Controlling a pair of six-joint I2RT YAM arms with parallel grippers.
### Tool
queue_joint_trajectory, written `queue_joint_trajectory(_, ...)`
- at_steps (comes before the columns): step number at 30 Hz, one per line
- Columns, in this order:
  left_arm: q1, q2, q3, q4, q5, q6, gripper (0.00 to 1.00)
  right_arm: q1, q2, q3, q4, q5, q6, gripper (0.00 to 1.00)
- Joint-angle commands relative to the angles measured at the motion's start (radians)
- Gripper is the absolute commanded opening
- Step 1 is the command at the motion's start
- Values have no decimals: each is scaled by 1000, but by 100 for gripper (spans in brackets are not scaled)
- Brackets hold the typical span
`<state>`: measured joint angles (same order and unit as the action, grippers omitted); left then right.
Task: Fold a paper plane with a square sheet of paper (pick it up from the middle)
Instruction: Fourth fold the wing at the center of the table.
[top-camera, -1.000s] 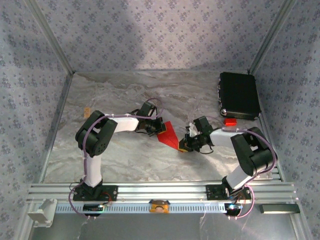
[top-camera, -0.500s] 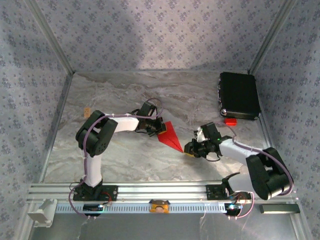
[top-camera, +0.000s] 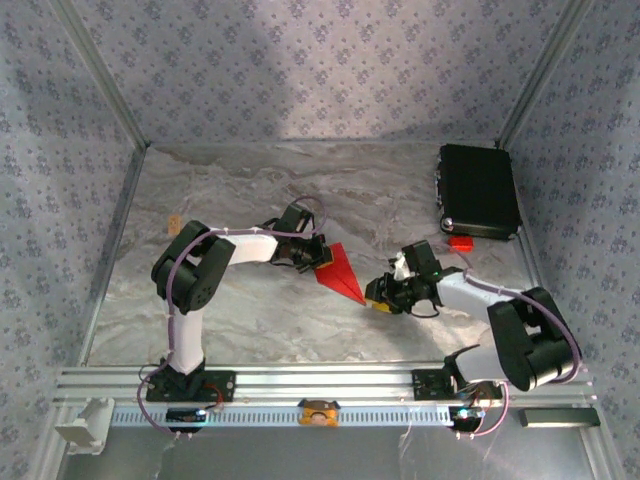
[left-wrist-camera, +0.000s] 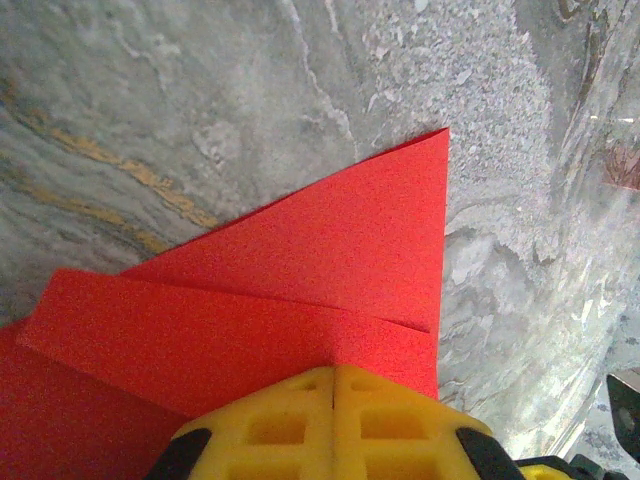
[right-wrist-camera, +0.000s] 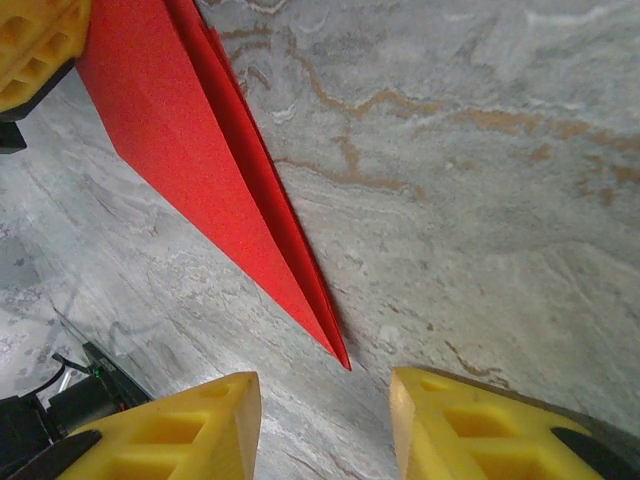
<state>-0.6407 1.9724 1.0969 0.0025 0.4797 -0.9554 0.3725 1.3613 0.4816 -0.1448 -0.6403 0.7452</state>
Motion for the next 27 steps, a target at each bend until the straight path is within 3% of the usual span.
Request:
queue_joint_trajectory(1, 12, 26, -5, -38, -34, -5, 0, 0, 23, 23, 28, -36, 18, 40)
queue_joint_trajectory(13, 13, 23, -5, -42, -33, -2, 0, 29, 101, 56, 34, -45, 7, 37)
queue_joint_trajectory(27, 13, 22, -6, -39, -34, -2, 0, 18, 81, 49, 153, -93, 30, 36)
